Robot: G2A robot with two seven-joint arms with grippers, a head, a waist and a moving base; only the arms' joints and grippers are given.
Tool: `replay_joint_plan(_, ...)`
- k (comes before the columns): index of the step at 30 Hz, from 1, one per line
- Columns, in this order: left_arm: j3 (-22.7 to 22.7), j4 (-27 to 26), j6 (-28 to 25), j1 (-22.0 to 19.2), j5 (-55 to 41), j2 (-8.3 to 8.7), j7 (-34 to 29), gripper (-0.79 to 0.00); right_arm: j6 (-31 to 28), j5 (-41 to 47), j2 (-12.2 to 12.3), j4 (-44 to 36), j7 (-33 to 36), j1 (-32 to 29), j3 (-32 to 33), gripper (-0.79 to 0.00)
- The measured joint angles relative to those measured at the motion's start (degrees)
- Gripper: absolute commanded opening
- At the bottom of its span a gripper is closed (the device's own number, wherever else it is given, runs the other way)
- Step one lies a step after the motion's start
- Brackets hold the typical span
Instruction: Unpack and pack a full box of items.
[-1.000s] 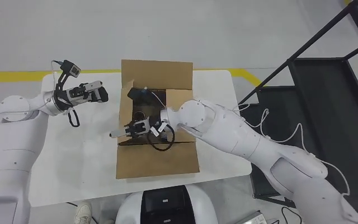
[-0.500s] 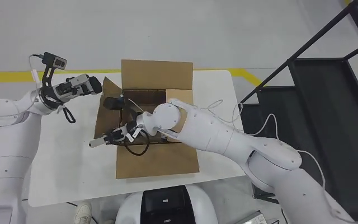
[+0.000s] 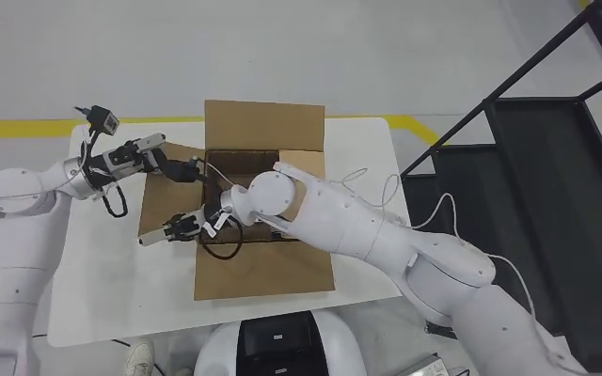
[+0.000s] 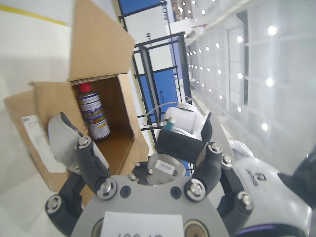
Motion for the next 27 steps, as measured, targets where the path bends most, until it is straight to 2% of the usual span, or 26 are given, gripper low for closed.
replay_joint_plan(4,3.97,4.17,5.80,-2.66,4.84,-1.08,4.71,0.000,0.06,-1.97,2.44,-4.56,0.06,-2.92,4.19,0.000)
replay_joint_plan(7,6.62,6.88,7.91,-4.67,7.35,-1.98,7.23,0.000,1.23,-4.11,4.78,-9.26,0.10,-5.99,7.99,0.000)
replay_joint_plan(14,12.81,13.68,9.30,-9.22,8.74,-4.77,7.32,0.000,7.34,-10.80,11.90,-27.69,1.43,-19.68,21.91,0.000)
replay_joint_plan(18,14.38,16.43,6.41,-10.93,9.14,-5.72,6.29,0.000,9.58,-13.50,14.59,-35.53,4.42,-27.10,28.62,0.000)
replay_joint_plan(22,12.65,16.75,0.97,-10.85,8.32,-5.34,6.72,0.000,10.18,-12.77,16.17,-36.83,7.02,-31.76,34.17,0.000)
replay_joint_plan(25,10.24,13.37,-3.27,-9.51,7.58,-4.33,4.77,0.000,9.45,-11.36,17.04,-36.93,8.13,-34.78,37.78,0.000)
replay_joint_plan(27,8.98,8.83,-5.64,-8.30,8.45,-3.49,1.95,0.000,9.08,-10.80,17.59,-37.24,8.47,-36.76,40.12,0.000)
